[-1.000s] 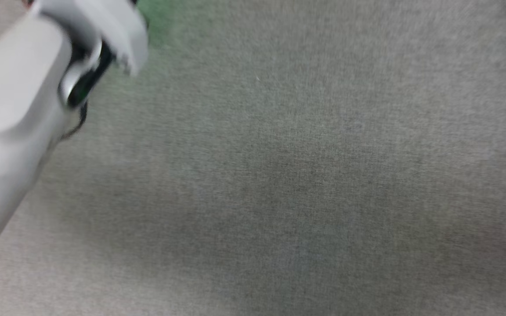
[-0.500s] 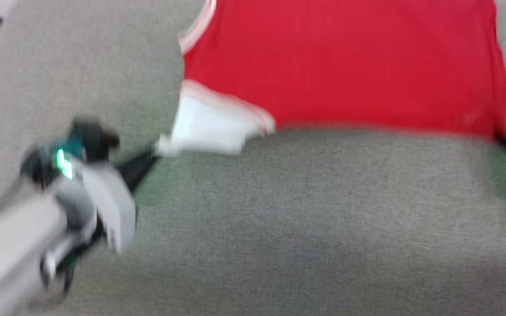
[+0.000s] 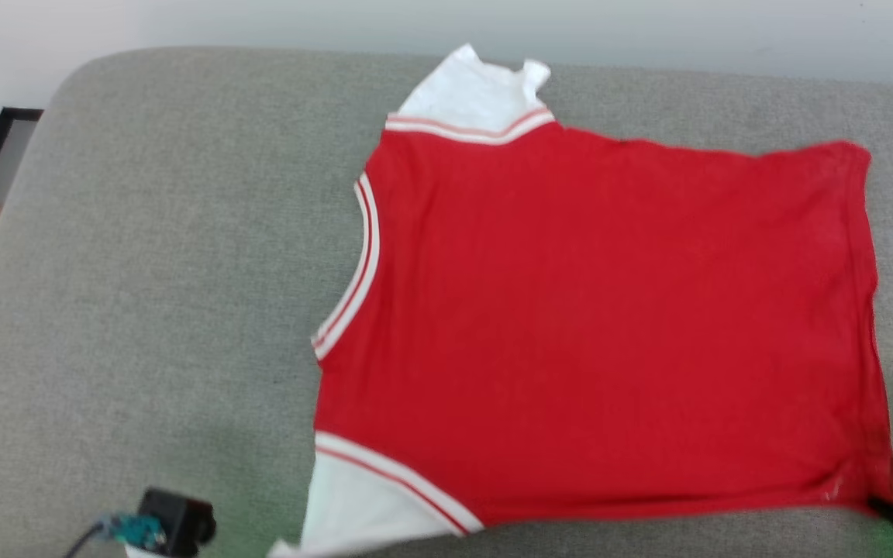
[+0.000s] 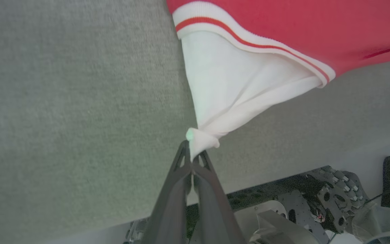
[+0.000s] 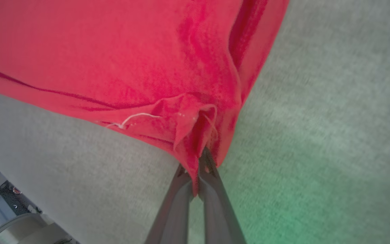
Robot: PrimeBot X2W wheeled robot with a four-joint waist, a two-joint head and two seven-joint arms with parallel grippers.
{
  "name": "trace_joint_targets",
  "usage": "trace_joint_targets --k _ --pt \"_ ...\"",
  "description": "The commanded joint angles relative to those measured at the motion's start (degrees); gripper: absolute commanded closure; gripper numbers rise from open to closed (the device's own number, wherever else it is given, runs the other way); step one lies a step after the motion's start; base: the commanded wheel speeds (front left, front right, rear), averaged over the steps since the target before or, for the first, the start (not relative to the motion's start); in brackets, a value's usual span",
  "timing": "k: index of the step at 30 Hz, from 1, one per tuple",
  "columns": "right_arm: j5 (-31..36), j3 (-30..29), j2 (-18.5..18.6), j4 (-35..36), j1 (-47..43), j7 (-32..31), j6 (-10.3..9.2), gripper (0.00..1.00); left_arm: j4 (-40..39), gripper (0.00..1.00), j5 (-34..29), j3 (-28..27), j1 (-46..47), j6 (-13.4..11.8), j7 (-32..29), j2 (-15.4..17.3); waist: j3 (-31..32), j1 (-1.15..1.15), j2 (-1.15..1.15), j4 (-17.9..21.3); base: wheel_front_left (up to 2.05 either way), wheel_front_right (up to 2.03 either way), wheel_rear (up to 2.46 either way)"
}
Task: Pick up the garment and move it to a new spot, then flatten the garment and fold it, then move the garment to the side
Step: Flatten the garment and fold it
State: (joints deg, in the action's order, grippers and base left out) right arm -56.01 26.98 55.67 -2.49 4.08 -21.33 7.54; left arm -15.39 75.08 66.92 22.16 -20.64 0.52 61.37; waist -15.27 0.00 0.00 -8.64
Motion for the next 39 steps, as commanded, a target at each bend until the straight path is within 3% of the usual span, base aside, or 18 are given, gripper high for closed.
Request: trace_joint_targets --k 1,6,12,15,18,22,30,36,39 --pt "0.6 -0.2 0.1 -0.3 -4.7 -2.4 -0.1 1.0 -1.2 1.0 1.0 0.3 -1.7 -1.3 -0.2 0.7 0.2 0.0 0.0 -0.2 0.0 0.0 0.0" --pt "0.9 -6.3 -1.5 4.1 -11.1 -5.0 -0.09 1.0 -6.3 1.0 1.5 0.3 -2.4 -4.6 -0.8 2.3 0.2 0.0 0.0 -0.1 0.0 0.0 0.0" --pt "3.9 -14.6 -4.2 10.5 -10.8 -7.5 -0.09 1.0 -11.9 1.0 -2.6 -2.6 4.2 -6.7 -3.7 7.1 -0.1 0.0 0.0 1.5 0.0 0.0 0.0" --pt "6.1 -17.5 -6.0 13.0 -8.5 -9.5 -0.09 1.0 -13.5 1.0 -6.1 -4.4 9.6 -5.6 -6.9 9.7 -0.5 0.0 0.0 2.5 0.0 0.0 0.0" --pt "8.4 -18.7 -7.5 14.0 -5.3 -11.8 -0.09 1.0 -12.6 1.0 -9.4 -6.1 15.7 -2.7 -10.8 10.1 -1.2 0.0 0.0 3.4 0.0 0.0 0.0" --pt "11.4 -18.1 -9.4 13.3 0.7 -14.5 -0.09 1.0 -7.5 1.0 -11.7 -7.4 22.9 2.8 -15.9 7.1 -2.4 0.0 0.0 4.5 0.0 0.0 0.0" --pt "13.5 -12.6 -12.6 5.4 12.8 -16.0 -0.09 1.0 10.8 1.0 -12.8 -6.2 33.0 13.5 -22.1 -5.5 -4.9 0.0 0.0 5.8 0.0 0.0 0.0" --pt "13.2 -5.5 -14.4 -1.7 19.8 -16.5 -0.08 1.0 25.7 1.0 -11.4 -3.9 36.3 19.3 -25.7 -13.5 -6.2 0.0 0.0 6.7 0.0 0.0 0.0" --pt "12.8 -3.6 -14.9 -3.8 21.4 -16.7 -0.09 1.0 30.2 1.0 -11.1 -3.1 36.8 20.4 -27.0 -15.6 -6.5 0.0 0.0 6.8 0.0 0.0 0.0"
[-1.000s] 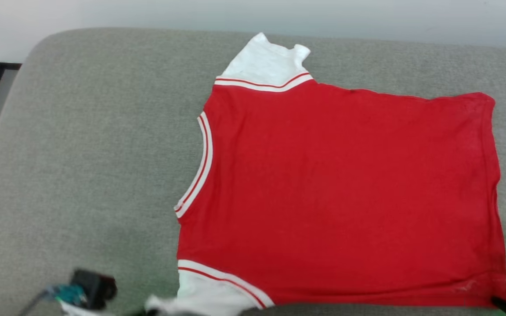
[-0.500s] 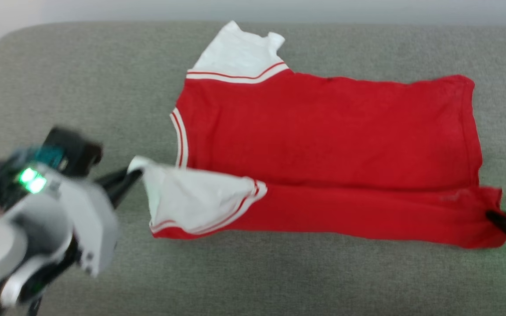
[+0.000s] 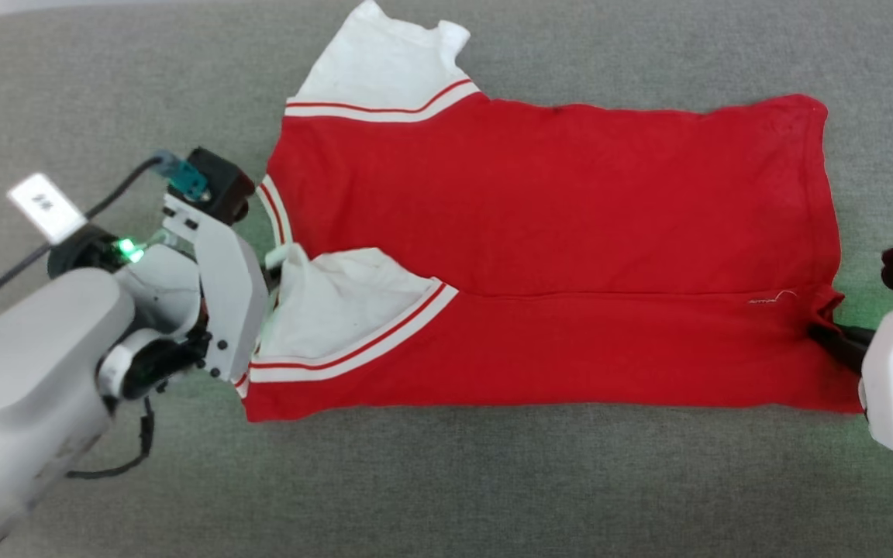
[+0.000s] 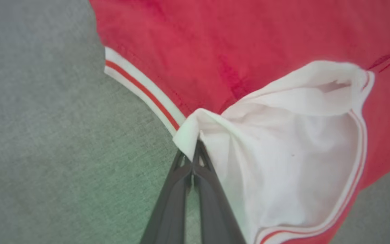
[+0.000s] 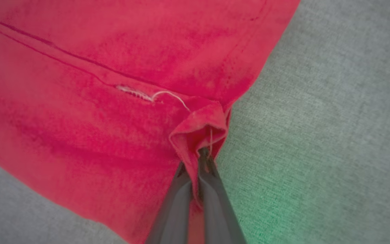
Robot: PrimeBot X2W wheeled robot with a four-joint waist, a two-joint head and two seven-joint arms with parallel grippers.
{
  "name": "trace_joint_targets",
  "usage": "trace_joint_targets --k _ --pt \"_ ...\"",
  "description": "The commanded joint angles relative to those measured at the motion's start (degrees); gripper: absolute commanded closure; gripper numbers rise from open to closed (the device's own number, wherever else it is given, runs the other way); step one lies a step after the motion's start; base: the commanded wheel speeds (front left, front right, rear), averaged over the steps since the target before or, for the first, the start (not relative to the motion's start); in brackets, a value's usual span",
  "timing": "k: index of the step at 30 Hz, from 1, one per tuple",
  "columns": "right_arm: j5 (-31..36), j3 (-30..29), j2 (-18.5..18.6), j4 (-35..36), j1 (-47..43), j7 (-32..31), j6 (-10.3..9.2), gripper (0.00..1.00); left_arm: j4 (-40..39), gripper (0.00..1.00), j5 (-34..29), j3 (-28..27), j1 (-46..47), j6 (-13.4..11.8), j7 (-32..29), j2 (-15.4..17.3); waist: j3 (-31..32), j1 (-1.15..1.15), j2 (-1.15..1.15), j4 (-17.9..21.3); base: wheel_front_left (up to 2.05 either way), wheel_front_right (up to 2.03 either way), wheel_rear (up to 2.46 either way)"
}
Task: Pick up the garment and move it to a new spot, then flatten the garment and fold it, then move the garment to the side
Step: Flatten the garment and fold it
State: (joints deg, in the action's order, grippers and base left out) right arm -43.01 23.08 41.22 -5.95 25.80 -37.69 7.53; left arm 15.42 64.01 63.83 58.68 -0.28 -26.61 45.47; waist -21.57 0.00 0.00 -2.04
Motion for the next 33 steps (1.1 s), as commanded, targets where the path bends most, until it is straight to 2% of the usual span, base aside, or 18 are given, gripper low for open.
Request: trace_joint_targets --k 1,8,12,15,16,17,18,19,20,21,28,33 --pt "-0.3 1.3 -0.5 -1.2 0.3 -0.4 -0.08 1.0 1.4 1.0 0.5 0.3 0.3 0.3 -0.6 -0.7 -0.3 0.0 0.0 0.2 0.0 0.0 0.0" --pt "-1.9 6.6 -1.1 -5.2 4.5 0.3 -0.08 1.0 12.6 1.0 3.3 1.3 0.7 2.3 -4.5 -6.1 -0.6 0.0 0.0 0.7 0.0 0.0 0.0" --pt "-2.9 8.9 -0.8 -7.1 6.6 0.8 -0.08 1.0 16.4 1.0 4.6 1.0 1.0 2.8 -5.4 -7.9 -0.2 0.0 0.0 0.7 0.0 0.0 0.0" --pt "-4.1 10.0 -0.2 -8.4 7.8 0.9 -0.08 1.0 18.0 0.73 5.4 0.7 1.5 2.5 -6.2 -8.3 0.5 0.0 0.0 0.5 0.0 0.0 0.0" --pt "-4.4 10.2 0.0 -8.9 8.0 0.9 -0.09 1.0 18.1 0.59 5.4 0.5 1.8 2.4 -6.2 -8.4 0.9 0.0 0.0 0.3 0.0 0.0 0.0" --pt "-4.5 10.4 0.3 -9.3 8.3 0.9 -0.09 1.0 18.2 0.36 5.7 0.2 2.1 2.3 -6.1 -8.3 1.2 0.0 0.0 0.1 0.0 0.0 0.0" --pt "-4.7 10.5 0.5 -9.7 8.6 0.9 -0.09 1.0 18.3 0.0 6.0 -0.1 2.3 2.0 -6.2 -8.3 1.5 0.0 0.0 -0.1 0.0 0.0 0.0" --pt "-4.6 10.6 0.7 -9.9 9.0 1.3 -0.09 0.81 18.1 0.0 5.8 -0.2 2.5 2.1 -6.0 -8.2 1.9 0.0 0.0 -0.3 0.0 0.0 0.0" --pt "-4.4 10.6 0.8 -10.0 9.4 1.6 -0.09 0.58 17.9 0.0 5.8 -0.5 2.8 2.0 -5.5 -8.1 2.3 0.0 0.0 -0.5 0.0 0.0 0.0" --pt "-4.3 10.6 0.9 -10.1 9.7 2.0 -0.09 0.0 17.7 0.0 5.9 -0.9 2.9 1.8 -4.9 -8.1 2.7 0.0 0.0 -0.7 0.0 0.0 0.0" --pt "-3.7 9.0 1.5 -9.7 8.1 4.8 -0.07 0.0 14.1 0.0 6.4 -1.9 0.6 0.0 -3.1 -5.5 6.1 0.0 0.0 -1.6 0.0 0.0 0.0" --pt "-1.3 5.6 0.7 -7.2 5.4 11.6 -0.07 0.0 7.8 0.0 8.4 -3.3 -3.4 -2.8 -1.2 -2.2 8.5 0.0 0.0 -1.4 0.0 0.0 0.0"
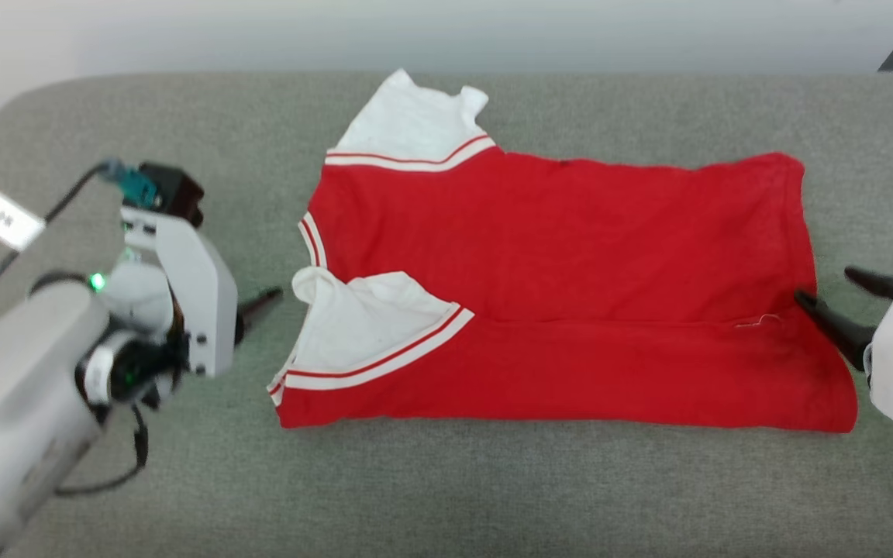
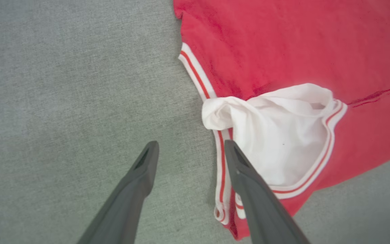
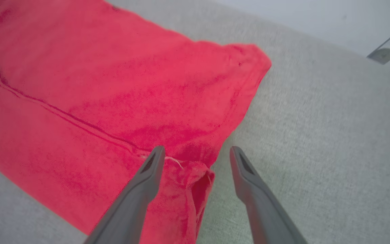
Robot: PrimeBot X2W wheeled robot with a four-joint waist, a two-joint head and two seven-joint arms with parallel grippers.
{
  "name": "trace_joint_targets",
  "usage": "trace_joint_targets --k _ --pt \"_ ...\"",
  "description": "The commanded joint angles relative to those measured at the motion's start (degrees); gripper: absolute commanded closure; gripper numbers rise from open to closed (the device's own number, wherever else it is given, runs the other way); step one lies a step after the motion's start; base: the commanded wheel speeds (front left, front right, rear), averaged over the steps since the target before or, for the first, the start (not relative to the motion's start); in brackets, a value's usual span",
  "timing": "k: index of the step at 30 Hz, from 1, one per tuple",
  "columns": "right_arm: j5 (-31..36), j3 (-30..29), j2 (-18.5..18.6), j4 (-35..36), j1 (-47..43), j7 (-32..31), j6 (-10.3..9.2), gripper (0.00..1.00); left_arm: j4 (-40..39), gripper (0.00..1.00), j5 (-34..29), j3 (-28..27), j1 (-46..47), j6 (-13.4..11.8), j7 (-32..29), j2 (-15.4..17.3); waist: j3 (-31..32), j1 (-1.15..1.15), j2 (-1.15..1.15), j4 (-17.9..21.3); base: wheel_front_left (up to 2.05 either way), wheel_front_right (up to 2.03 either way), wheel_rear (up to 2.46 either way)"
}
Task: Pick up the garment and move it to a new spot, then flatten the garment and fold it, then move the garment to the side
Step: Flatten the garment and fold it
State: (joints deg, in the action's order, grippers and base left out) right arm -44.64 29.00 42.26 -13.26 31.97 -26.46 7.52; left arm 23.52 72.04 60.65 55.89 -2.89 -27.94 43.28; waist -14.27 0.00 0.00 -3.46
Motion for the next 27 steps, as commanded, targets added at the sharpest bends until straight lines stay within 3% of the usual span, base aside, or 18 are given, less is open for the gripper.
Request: trace_joint_targets --k 1,8,15,21,27 --pt "1.0 -1.7 -0.7 0.5 -1.4 2.4 -0.06 0.0 -1.9 0.0 0.8 -0.4 -1.6 -1.0 0.5 0.8 1.6 0.0 0.0 0.1 0.0 0.0 0.0" --pt "8.4 -11.3 -5.0 3.2 -8.4 15.5 -0.06 0.0 -15.7 0.0 2.2 -1.3 -9.3 -7.1 4.0 7.2 3.0 0.0 0.0 1.4 0.0 0.0 0.0" --pt "19.1 -26.0 -14.7 9.9 -17.4 21.6 -0.07 0.0 -25.4 0.0 3.5 -1.1 -15.9 -12.5 6.4 12.0 2.1 0.0 0.0 3.1 0.0 0.0 0.0" --pt "24.7 -32.4 -22.7 17.7 -23.4 20.7 -0.06 0.0 -26.3 0.0 3.8 -0.8 -17.6 -13.7 7.1 12.3 0.0 0.0 0.0 4.5 0.0 0.0 0.0" --pt "26.3 -34.3 -26.6 21.8 -26.0 18.0 -0.06 0.0 -21.2 0.0 2.9 0.8 -16.9 -12.3 5.5 10.4 -2.1 0.0 0.0 5.7 0.0 0.0 0.0"
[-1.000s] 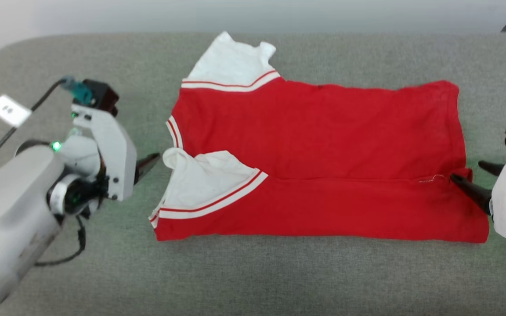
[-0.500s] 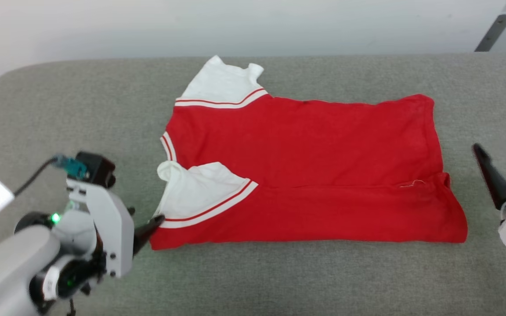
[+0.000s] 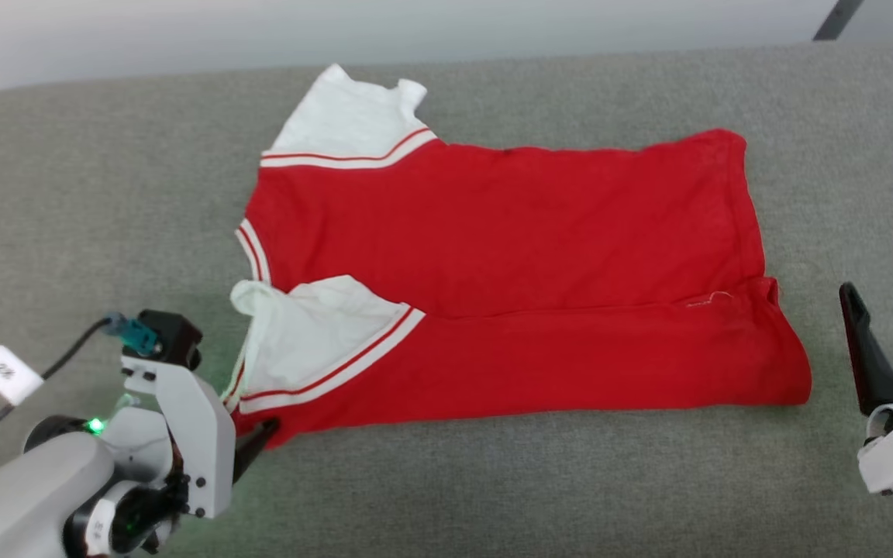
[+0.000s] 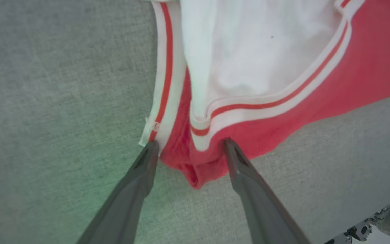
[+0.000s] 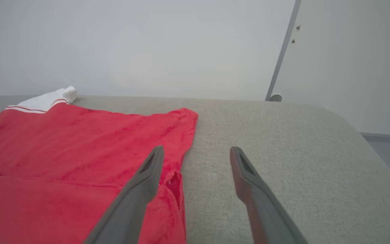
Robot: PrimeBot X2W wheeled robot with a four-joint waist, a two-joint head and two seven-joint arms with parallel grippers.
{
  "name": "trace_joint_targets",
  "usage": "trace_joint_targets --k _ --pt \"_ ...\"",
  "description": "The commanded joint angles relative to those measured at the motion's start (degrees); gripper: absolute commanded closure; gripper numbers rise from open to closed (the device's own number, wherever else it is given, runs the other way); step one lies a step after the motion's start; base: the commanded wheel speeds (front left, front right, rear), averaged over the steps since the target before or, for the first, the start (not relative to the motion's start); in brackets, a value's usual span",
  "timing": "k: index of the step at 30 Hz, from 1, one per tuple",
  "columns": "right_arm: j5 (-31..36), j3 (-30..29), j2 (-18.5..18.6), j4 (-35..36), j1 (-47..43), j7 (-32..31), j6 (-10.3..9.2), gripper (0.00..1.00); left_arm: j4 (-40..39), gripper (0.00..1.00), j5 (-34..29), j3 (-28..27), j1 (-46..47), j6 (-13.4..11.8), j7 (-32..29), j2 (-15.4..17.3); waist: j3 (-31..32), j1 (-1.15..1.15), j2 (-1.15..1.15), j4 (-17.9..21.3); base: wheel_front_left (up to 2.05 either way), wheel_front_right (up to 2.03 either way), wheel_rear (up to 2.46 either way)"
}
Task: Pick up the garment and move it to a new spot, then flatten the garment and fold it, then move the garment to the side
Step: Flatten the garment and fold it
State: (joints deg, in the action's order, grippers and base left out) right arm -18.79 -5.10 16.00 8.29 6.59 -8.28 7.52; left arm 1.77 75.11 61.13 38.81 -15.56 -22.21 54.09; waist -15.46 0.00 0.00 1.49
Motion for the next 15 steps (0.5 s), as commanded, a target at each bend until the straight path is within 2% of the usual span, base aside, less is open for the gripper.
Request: trace_joint_targets --k 1,3,4,5,9,15 --pt "0.4 -0.4 -0.9 0.5 -0.7 -0.9 -0.06 0.0 1.7 0.0 -0.2 0.6 0.4 0.6 -0.6 -1.0 -1.3 0.0 0.0 0.9 0.0 0.0 0.0" --pt "0.7 -0.4 -1.4 1.1 -1.3 -2.3 -0.06 0.0 4.3 0.0 -0.5 1.2 0.6 1.3 -0.9 -2.7 -1.8 0.0 0.0 1.1 0.0 0.0 0.0" --pt "0.6 -0.5 -1.7 1.3 -1.6 -3.0 -0.06 0.0 5.5 0.35 0.1 1.3 0.5 1.6 -1.2 -3.5 -2.0 0.0 0.0 1.2 0.0 0.0 0.0" --pt "0.4 -0.3 -1.9 1.7 -1.6 -3.7 -0.06 0.0 6.5 1.0 0.1 1.6 0.6 2.4 -1.5 -4.0 -2.3 0.0 0.0 1.4 0.0 0.0 0.0" --pt "-0.8 0.7 -2.2 2.1 -2.5 -7.7 -0.06 0.0 9.2 1.0 -0.3 2.2 1.1 4.2 -1.5 -6.1 -2.7 0.0 0.0 1.6 0.0 0.0 0.0" --pt "-3.3 2.3 -0.9 0.3 -1.3 -16.0 -0.06 0.0 11.5 1.0 -0.6 2.2 2.4 6.3 -0.7 -8.7 -3.3 0.0 0.0 0.8 0.0 0.0 0.0"
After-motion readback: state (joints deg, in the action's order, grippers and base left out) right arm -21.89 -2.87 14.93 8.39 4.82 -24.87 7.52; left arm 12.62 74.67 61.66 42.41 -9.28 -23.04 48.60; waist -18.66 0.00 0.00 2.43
